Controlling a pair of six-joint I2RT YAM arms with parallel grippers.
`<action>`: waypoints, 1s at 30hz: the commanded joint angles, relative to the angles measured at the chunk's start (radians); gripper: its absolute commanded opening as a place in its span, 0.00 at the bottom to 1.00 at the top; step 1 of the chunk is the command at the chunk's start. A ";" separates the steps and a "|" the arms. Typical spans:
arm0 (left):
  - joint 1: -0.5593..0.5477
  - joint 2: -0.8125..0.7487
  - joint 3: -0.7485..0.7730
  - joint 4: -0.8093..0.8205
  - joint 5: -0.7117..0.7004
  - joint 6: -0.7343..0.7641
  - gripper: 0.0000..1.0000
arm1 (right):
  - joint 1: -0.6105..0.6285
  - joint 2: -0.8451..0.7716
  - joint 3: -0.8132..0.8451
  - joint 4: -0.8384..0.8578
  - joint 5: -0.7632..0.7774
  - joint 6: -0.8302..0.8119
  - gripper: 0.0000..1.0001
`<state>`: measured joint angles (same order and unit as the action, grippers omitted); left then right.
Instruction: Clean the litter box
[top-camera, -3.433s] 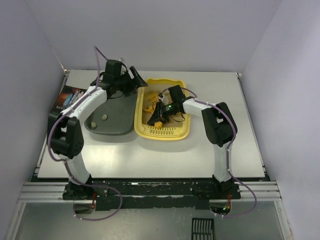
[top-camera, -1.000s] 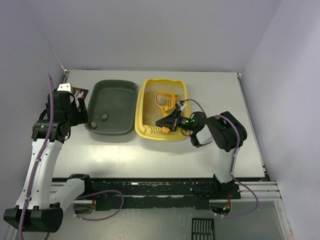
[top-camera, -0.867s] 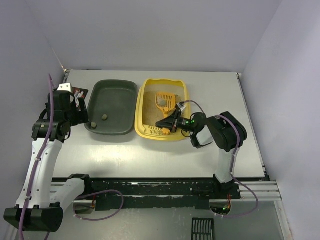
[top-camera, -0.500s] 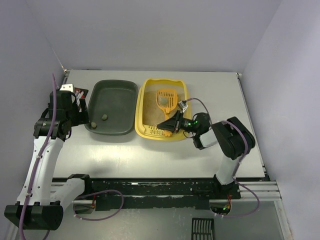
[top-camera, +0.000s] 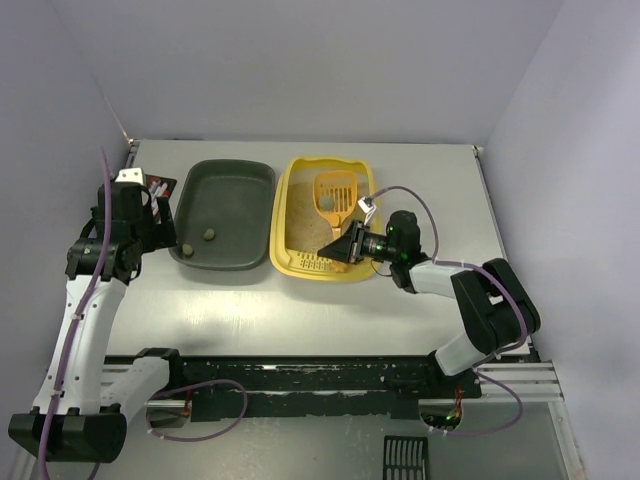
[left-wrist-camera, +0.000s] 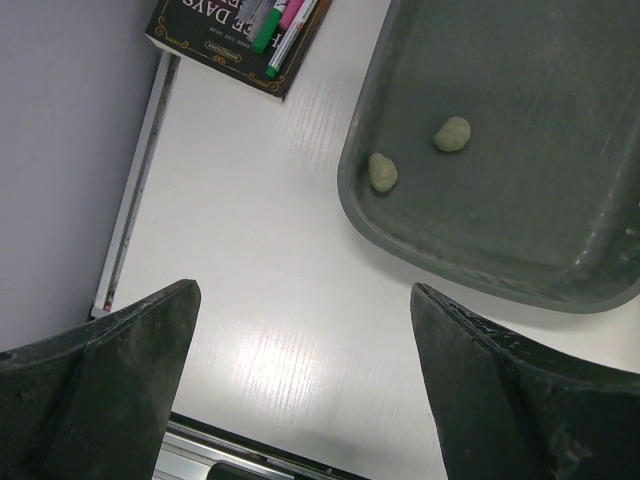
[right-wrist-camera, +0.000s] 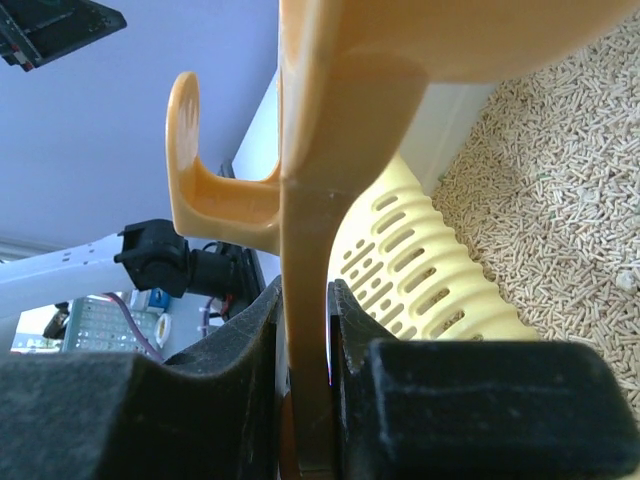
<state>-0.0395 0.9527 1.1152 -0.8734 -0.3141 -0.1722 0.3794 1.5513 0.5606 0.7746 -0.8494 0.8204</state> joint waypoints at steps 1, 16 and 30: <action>0.012 -0.023 0.001 0.004 -0.028 -0.008 0.98 | -0.002 -0.009 -0.023 0.055 0.002 0.021 0.00; 0.015 -0.027 0.000 0.004 -0.048 -0.016 0.98 | 0.030 0.281 -0.011 1.038 -0.097 0.967 0.00; 0.020 -0.025 -0.001 0.004 -0.048 -0.016 0.98 | 0.030 0.082 -0.052 0.453 -0.057 0.632 0.00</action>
<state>-0.0334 0.9405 1.1152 -0.8734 -0.3408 -0.1833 0.4076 1.7805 0.4980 1.4742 -0.9325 1.7218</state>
